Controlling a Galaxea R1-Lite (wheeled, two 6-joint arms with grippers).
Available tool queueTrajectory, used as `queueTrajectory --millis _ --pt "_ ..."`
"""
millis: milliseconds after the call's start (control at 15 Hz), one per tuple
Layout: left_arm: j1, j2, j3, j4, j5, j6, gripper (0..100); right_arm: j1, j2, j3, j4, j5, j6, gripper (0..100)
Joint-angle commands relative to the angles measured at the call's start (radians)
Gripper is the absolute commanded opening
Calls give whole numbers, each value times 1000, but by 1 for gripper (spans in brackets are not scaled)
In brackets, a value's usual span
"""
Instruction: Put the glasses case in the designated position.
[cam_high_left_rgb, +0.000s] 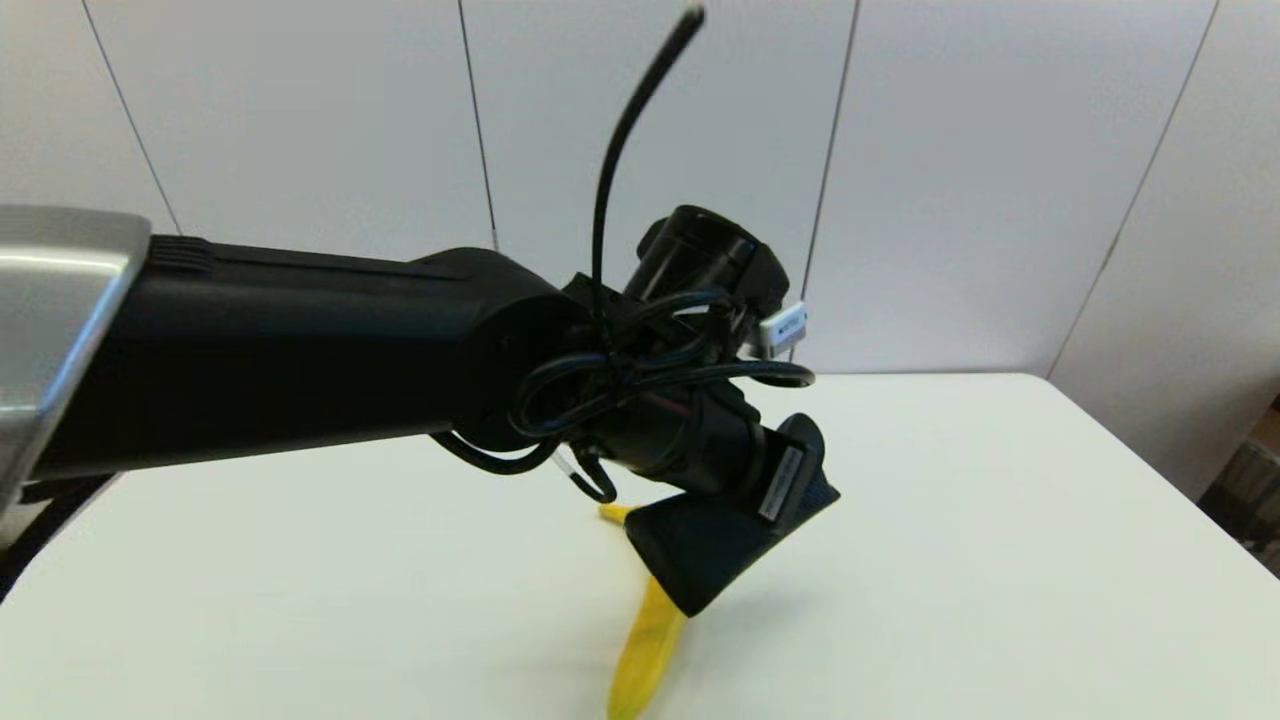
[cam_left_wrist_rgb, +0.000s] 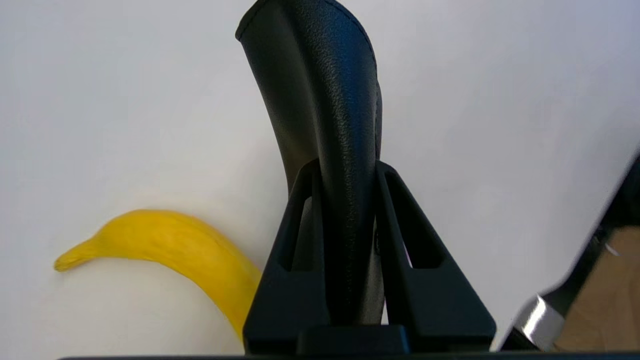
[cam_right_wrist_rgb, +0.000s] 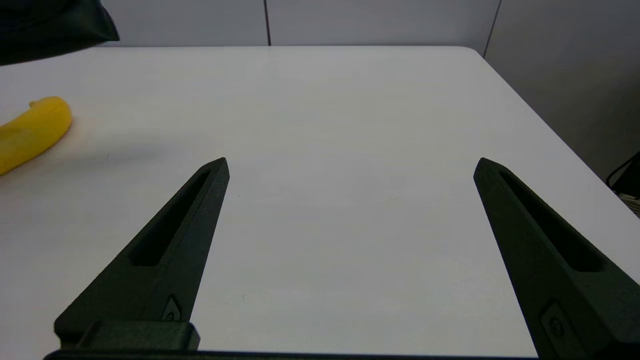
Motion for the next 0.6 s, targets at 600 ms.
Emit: queueTrajectory --millis 600 --pt "-43 110 -34 -56 384 -235 0 0 1 0 0 1 0 100"
